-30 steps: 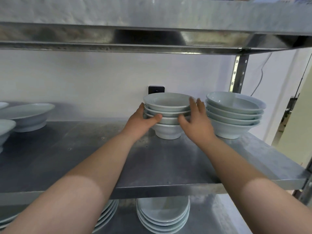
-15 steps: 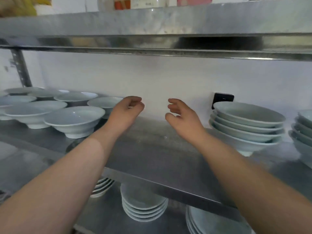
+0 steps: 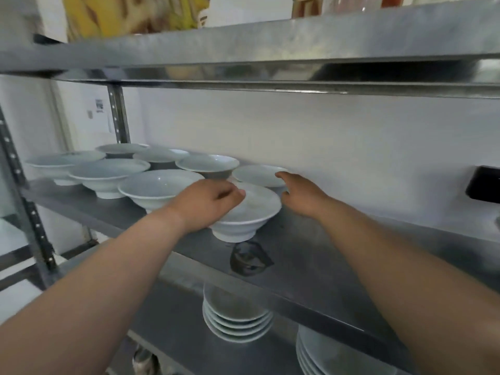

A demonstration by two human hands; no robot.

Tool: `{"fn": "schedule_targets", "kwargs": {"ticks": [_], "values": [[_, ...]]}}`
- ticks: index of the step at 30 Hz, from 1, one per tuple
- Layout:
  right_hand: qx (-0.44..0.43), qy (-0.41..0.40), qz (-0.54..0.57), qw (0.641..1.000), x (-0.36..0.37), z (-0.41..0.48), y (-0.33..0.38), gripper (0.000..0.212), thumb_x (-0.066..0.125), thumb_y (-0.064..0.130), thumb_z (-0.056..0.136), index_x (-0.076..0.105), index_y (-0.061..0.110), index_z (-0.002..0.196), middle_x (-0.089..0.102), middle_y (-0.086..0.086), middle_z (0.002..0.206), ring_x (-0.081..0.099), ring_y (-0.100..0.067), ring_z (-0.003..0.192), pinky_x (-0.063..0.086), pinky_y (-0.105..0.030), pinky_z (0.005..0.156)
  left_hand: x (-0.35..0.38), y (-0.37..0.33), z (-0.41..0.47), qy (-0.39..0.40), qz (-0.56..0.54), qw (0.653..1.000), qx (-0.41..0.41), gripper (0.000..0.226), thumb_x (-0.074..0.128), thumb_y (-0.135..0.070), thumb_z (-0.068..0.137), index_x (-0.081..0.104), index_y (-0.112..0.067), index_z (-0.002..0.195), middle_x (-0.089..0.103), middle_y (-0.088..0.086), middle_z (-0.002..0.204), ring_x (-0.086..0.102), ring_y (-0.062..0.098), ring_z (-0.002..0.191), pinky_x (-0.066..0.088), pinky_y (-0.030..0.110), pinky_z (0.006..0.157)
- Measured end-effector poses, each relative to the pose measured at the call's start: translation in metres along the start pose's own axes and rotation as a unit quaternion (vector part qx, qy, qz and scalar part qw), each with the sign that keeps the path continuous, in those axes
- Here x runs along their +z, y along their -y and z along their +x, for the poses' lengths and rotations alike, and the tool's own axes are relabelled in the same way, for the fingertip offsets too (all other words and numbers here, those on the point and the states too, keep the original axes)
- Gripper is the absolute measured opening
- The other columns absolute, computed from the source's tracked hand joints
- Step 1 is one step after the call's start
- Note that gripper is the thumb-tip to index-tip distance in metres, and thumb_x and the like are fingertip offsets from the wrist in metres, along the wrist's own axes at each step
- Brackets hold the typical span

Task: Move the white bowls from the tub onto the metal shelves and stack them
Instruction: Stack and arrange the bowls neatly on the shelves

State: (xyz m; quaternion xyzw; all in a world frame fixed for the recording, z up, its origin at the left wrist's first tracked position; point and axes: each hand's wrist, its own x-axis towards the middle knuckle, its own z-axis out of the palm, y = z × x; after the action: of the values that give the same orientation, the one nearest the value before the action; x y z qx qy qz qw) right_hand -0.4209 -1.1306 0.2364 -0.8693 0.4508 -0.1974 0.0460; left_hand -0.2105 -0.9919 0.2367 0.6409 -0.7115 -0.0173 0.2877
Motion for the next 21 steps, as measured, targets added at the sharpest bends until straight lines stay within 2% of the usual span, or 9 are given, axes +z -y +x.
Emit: {"fn": "schedule_targets", "kwargs": {"ticks": [2,4,7,9,11,15,17,19,21], "values": [[0.013,0.042,-0.043,0.998,0.006,0.015,-0.005,0.065,0.051,0.013,0.094,0.026,0.019,0.153,0.03,-0.012,0.156,0.036,-0.028,0.139,0.032,-0.032,0.109,0.001,0.009,0.002,0.047,0.05,0.997,0.035,0.07,0.025,-0.076,0.084,0.064,-0.018,0.088,0.066,-0.002,0.082,0.061,0.013,0.082,0.05,0.041,0.081],[0.016,0.069,-0.068,0.995,0.013,0.025,-0.014,0.061,0.051,0.012,0.093,0.034,0.024,0.15,0.035,-0.011,0.154,0.041,-0.029,0.135,0.035,-0.033,0.105,0.005,0.013,0.002,0.072,0.073,0.993,0.064,0.068,0.025,-0.077,0.084,0.056,-0.016,0.077,0.058,-0.001,0.071,0.056,0.013,0.072,0.05,0.042,0.074],[-0.018,0.037,-0.092,0.995,0.022,0.037,-0.027,0.025,0.054,0.022,0.09,0.06,0.032,0.113,0.061,-0.002,0.122,0.058,-0.023,0.104,0.045,-0.032,0.08,0.011,0.019,0.0,0.083,0.076,0.989,0.092,0.064,0.031,-0.074,0.086,0.042,-0.014,0.067,0.047,0.004,0.063,0.047,0.014,0.059,0.044,0.039,0.062],[-0.015,0.014,-0.111,0.994,0.02,0.037,-0.036,0.007,0.055,0.029,0.09,0.06,0.03,0.095,0.059,0.002,0.1,0.058,-0.023,0.094,0.041,-0.032,0.072,0.013,0.022,0.001,0.09,0.067,0.986,0.126,0.061,0.038,-0.071,0.088,0.041,-0.015,0.064,0.044,0.004,0.061,0.043,0.014,0.056,0.04,0.037,0.058],[0.002,0.002,-0.137,0.991,0.011,0.023,-0.046,0.008,0.052,0.03,0.093,0.057,0.029,0.087,0.054,0.002,0.091,0.057,-0.023,0.088,0.041,-0.033,0.069,0.015,0.025,0.007,0.094,0.047,0.983,0.148,0.06,0.042,-0.071,0.085,0.045,-0.015,0.063,0.046,0.005,0.062,0.045,0.016,0.057,0.042,0.04,0.059],[0.048,0.012,-0.17,0.984,-0.014,-0.033,-0.076,0.013,0.044,0.026,0.097,0.048,0.029,0.085,0.049,0.003,0.087,0.05,-0.02,0.082,0.043,-0.034,0.069,0.024,0.021,0.024,0.106,0.034,0.982,0.155,0.063,0.041,-0.077,0.075,0.063,-0.018,0.071,0.061,0.0,0.069,0.057,0.014,0.066,0.046,0.037,0.065],[0.072,0.026,-0.193,0.978,-0.028,-0.067,-0.086,0.014,0.042,0.022,0.097,0.044,0.028,0.085,0.047,0.005,0.083,0.05,-0.019,0.081,0.042,-0.034,0.069,0.035,0.013,0.036,0.102,0.029,0.98,0.171,0.059,0.041,-0.076,0.076,0.055,-0.02,0.063,0.052,0.0,0.062,0.048,0.011,0.056,0.039,0.032,0.058],[0.093,0.037,-0.205,0.974,-0.041,-0.102,-0.089,0.015,0.043,0.018,0.096,0.042,0.03,0.086,0.045,0.007,0.081,0.051,-0.019,0.081,0.043,-0.034,0.069,0.047,0.001,0.049,0.09,0.034,0.977,0.19,0.062,0.038,-0.075,0.079,0.047,-0.017,0.06,0.044,0.003,0.058,0.042,0.012,0.052,0.035,0.036,0.056],[0.113,0.027,-0.218,0.969,-0.05,-0.135,-0.088,0.01,0.044,0.019,0.096,0.046,0.029,0.095,0.05,0.006,0.087,0.055,-0.021,0.086,0.047,-0.034,0.072,0.063,-0.013,0.061,0.069,0.055,0.977,0.195,0.065,0.033,-0.076,0.079,0.054,-0.017,0.065,0.051,0.002,0.061,0.05,0.012,0.056,0.041,0.04,0.059]]}}
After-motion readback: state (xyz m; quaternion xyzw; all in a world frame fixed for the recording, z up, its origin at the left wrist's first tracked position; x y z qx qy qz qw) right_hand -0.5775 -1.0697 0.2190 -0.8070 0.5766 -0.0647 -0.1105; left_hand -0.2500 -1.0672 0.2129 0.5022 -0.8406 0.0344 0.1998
